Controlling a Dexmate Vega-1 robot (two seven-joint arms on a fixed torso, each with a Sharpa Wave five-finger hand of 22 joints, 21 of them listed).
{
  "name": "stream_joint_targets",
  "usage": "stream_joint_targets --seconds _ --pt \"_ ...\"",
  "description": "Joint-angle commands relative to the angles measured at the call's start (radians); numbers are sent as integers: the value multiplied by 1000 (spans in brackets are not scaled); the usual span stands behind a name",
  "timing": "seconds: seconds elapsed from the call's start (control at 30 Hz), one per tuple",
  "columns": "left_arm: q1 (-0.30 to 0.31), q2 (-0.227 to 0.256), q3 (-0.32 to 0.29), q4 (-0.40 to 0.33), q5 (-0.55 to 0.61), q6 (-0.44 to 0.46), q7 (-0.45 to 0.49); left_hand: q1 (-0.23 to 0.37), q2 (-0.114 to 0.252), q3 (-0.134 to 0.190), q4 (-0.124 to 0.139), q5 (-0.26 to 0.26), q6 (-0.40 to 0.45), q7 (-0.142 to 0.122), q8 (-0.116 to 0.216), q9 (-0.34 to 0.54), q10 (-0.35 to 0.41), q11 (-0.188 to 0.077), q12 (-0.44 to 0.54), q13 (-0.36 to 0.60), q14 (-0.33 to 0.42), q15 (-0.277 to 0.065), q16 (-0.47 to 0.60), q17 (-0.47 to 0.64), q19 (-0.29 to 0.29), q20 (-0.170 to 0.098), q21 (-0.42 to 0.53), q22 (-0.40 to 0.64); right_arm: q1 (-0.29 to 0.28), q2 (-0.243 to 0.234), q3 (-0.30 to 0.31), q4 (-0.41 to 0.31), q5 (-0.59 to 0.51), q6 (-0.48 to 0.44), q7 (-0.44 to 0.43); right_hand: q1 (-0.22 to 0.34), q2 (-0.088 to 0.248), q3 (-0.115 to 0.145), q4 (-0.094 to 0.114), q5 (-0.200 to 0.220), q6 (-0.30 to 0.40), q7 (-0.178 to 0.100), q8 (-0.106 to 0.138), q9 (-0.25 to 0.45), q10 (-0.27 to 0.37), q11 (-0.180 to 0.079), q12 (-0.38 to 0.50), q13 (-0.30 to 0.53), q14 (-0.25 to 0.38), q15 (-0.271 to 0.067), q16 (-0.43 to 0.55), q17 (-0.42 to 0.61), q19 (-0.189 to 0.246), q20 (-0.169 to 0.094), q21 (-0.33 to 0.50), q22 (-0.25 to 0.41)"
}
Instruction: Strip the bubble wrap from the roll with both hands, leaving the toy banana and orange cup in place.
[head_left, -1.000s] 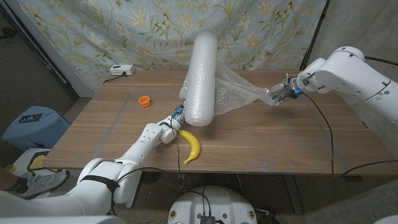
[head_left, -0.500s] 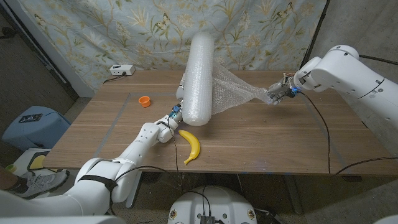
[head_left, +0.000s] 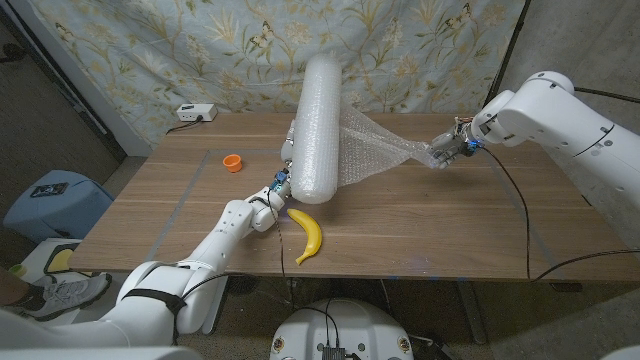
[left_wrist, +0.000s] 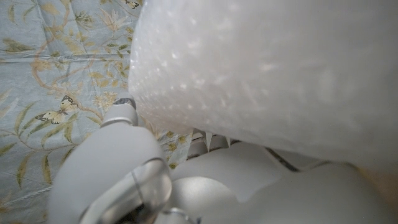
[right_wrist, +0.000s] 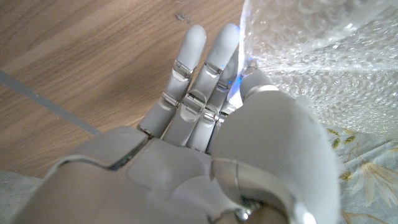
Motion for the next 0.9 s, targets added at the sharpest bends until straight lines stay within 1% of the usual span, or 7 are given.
stream_joint_targets --seconds 0.03,0.1,0.27,0.3,0.53,0.6,0.9 --pt "19 0 0 -26 -14 -2 28 -5 1 10 0 1 -1 -7 7 3 -3 1 4 1 -2 -2 7 2 9 6 -6 0 0 -21 6 -4 -2 3 8 6 0 11 0 8 3 3 -2 2 6 -2 1 5 7 0 0 2 -2 -72 9 3" --pt "21 0 2 -29 -15 -2 29 -6 1 10 0 1 -1 -7 7 3 -2 0 5 1 -2 -2 7 2 9 6 -6 1 -4 -19 15 -5 2 -8 2 6 0 11 -1 8 4 3 -2 2 6 -2 1 6 8 0 0 3 -3 -72 10 3" --pt "31 -2 3 -44 -22 -2 39 -7 2 10 0 1 1 -8 8 3 -2 0 6 0 -2 -3 8 2 10 6 -7 1 -13 -35 27 -19 5 -8 2 6 0 12 -1 8 6 2 -2 4 9 -1 0 3 8 0 0 4 -4 -71 11 3" --pt "37 -3 2 -51 -26 -3 43 -8 1 10 0 1 1 -9 8 3 -2 -2 6 0 -2 -2 8 2 10 6 -7 1 -21 -40 39 -23 11 -10 1 6 0 12 -1 8 6 2 -2 4 8 -2 0 4 7 0 -1 3 -4 -71 12 3" --pt "52 -6 2 -74 -39 -6 56 -9 2 11 0 1 1 -7 8 2 -1 -1 7 -1 -1 -2 8 2 12 6 -8 1 -36 -50 67 -37 23 -25 -12 7 -1 13 -2 8 6 3 -3 4 7 -2 -2 4 9 0 1 5 -6 -72 13 3" --pt "57 -7 2 -79 -45 -4 61 -10 3 11 0 1 2 -8 8 2 0 0 8 -2 0 -3 8 2 13 6 -9 1 -38 -60 66 -42 22 -15 -8 7 0 13 -1 8 6 3 -4 5 6 -1 -2 6 9 0 0 4 -6 -71 14 3" --pt "71 -7 5 -94 -57 -8 74 -11 3 13 -1 1 3 -9 9 2 1 -1 9 -4 1 -4 8 2 16 6 -10 1 -32 -70 61 -44 24 -20 -3 6 0 14 -1 8 6 4 -5 5 6 0 -1 9 7 0 -2 3 -8 -71 16 3"
